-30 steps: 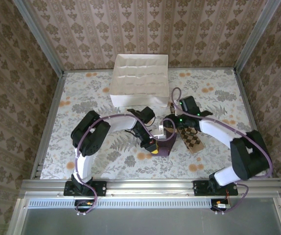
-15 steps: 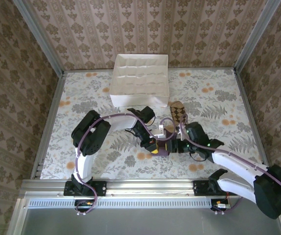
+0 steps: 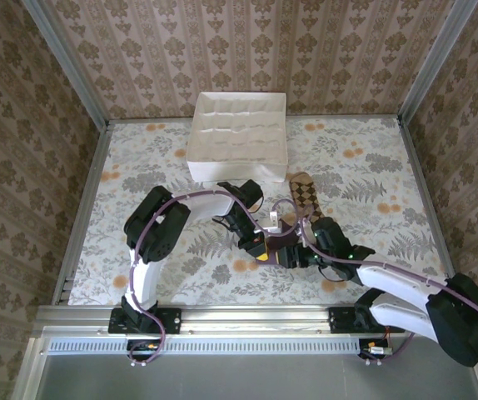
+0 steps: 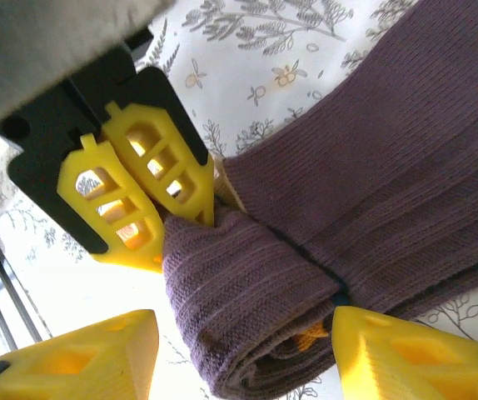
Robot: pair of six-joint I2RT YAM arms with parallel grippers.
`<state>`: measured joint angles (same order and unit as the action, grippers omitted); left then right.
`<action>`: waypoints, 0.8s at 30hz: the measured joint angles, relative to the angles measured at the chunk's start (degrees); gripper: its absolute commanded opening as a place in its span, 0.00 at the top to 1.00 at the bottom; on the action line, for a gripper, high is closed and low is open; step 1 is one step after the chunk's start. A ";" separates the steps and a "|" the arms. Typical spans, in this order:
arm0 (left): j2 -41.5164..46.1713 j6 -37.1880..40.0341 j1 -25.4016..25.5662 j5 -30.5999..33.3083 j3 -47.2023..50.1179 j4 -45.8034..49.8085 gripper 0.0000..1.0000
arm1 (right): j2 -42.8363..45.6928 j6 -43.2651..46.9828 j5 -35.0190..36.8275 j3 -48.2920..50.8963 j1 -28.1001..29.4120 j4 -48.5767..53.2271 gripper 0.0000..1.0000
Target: Roll the socks
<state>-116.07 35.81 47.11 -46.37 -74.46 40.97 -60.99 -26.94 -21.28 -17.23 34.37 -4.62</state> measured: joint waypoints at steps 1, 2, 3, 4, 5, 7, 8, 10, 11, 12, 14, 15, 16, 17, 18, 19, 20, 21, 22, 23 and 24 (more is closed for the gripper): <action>-0.04 0.00 -0.02 -0.15 0.00 -0.04 1.00 | -0.59 0.20 -0.02 -0.09 0.48 -0.09 0.42; -0.09 -0.02 -0.09 -0.26 0.00 -0.07 1.00 | -1.11 0.42 -0.07 -0.26 0.94 -0.13 0.42; -0.13 -0.04 -0.17 -0.42 0.00 -0.11 1.00 | -1.73 0.68 -0.09 -0.48 1.38 -0.28 0.42; -0.20 -0.11 -0.26 -0.61 0.00 -0.13 1.00 | -2.40 0.94 -0.09 -0.72 1.75 -0.63 0.42; -0.24 -0.20 -0.31 -0.83 0.00 -0.20 1.00 | -3.34 1.31 -0.09 -0.96 2.16 -1.27 0.43; -0.35 -0.24 -0.33 -1.03 0.00 -0.26 1.00 | -5.25 1.66 -0.09 -1.62 2.67 -1.75 0.48; -0.35 -0.31 -0.35 -1.03 0.02 -0.26 1.00 | -6.34 1.90 -0.07 -2.03 2.82 -1.90 0.53; -0.35 -0.79 -0.35 -1.03 0.04 -0.31 1.00 | -8.55 2.16 0.15 -3.04 2.93 -1.88 0.65; -0.35 -1.11 -0.35 -1.05 0.13 -0.42 1.00 | -9.49 2.16 0.39 -3.45 2.86 -1.86 0.73; -0.35 -1.36 -0.52 -1.05 0.22 -0.48 1.00 | -10.08 1.86 0.57 -3.76 2.84 -1.86 0.79; -0.35 -2.14 -0.83 -1.27 0.61 -1.03 1.00 | -11.28 1.42 1.11 -4.50 2.89 -1.81 0.90; -0.33 -2.49 -0.94 -1.44 0.90 -1.53 1.00 | -11.56 1.22 1.31 -4.72 2.89 -1.75 0.92; -0.17 -2.95 -1.03 -1.62 1.29 -2.10 1.00 | -11.78 1.03 1.62 -5.05 2.91 -1.31 0.94; 0.07 -3.30 -1.05 -1.68 1.73 -2.75 1.00 | -11.80 0.70 1.88 -5.35 2.93 -0.76 0.97; 0.39 -3.58 -1.03 -1.64 2.21 -3.52 1.00 | -11.80 0.33 2.16 -5.57 2.99 -0.33 0.98; 0.79 -3.74 -1.01 -1.51 2.78 -4.35 0.99 | -11.78 -0.11 2.64 -5.75 3.08 0.15 0.99; 1.18 -3.91 -0.94 -1.38 3.32 -5.20 0.97 | -11.65 -0.55 3.15 -5.90 3.21 0.57 1.00; 1.60 -3.96 -0.90 -1.20 3.87 -5.95 0.96 | -11.47 -0.85 3.54 -5.99 3.30 0.92 1.00; 2.12 -3.98 -0.79 -0.98 4.52 -6.99 0.93 | -11.13 -1.42 3.98 -5.99 3.41 1.27 1.00; 2.67 -3.93 -0.68 -0.68 5.27 -8.09 0.91 | -10.67 -1.88 4.33 -5.99 3.52 1.70 1.00; 3.15 -3.93 -0.59 -0.33 5.97 -9.18 0.88 | -10.32 -2.27 4.63 -5.97 3.56 2.14 1.00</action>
<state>-112.92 31.88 46.52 -46.70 -68.49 31.79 -71.31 -29.21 -16.64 -23.20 37.93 -2.48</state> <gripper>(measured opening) 0.082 0.099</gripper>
